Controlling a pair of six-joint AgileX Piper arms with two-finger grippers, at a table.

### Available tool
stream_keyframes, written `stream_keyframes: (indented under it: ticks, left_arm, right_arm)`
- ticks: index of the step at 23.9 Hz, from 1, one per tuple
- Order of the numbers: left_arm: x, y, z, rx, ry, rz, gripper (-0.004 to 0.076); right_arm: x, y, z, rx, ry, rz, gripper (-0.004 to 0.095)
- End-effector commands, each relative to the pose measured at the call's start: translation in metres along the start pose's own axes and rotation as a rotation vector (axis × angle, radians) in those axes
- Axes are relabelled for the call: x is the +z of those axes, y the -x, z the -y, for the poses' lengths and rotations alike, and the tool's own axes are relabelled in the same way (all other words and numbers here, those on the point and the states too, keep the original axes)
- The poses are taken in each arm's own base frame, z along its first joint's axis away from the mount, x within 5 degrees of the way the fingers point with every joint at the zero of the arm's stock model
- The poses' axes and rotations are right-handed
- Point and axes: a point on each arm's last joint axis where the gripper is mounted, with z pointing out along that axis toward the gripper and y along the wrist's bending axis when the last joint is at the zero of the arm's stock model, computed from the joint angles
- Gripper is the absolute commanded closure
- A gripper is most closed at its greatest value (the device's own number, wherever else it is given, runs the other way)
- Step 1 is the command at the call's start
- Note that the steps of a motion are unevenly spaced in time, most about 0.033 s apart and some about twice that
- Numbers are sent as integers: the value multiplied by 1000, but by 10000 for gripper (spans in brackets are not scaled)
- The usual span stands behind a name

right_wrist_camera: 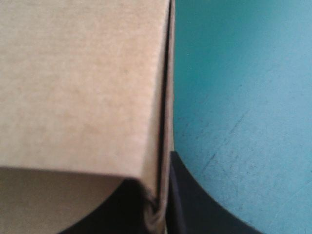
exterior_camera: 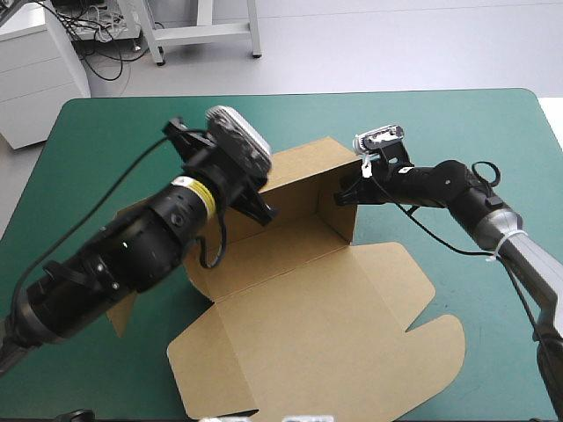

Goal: Fold the box

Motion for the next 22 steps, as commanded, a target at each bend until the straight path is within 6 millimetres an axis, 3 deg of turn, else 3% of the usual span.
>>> stream_keyframes:
  ticks: [1, 3, 5, 11, 17, 22]
  left_arm:
    - [-14, 4, -56, -164, 115, 31, 337]
    - [-14, -15, -96, -292, 210, -53, 337]
    - [-16, -39, -123, -386, 265, -157, 337]
    - [-27, -129, -181, -726, 361, -406, 337]
    - [-23, -181, -185, -895, 361, -454, 337]
    - [-12, -215, -168, -912, 330, -552, 337]
  right_arm:
    - [-17, 19, -6, 22, -12, 90, 929]
    - [-17, 17, -4, 17, -28, 73, 929]
    - [-18, 17, -3, 9, -49, 59, 929]
    - [-29, 31, 2, -41, -133, 19, 930]
    - [-45, 50, 2, -48, -178, 10, 930]
    - [-61, 67, 2, -60, -237, 1, 930]
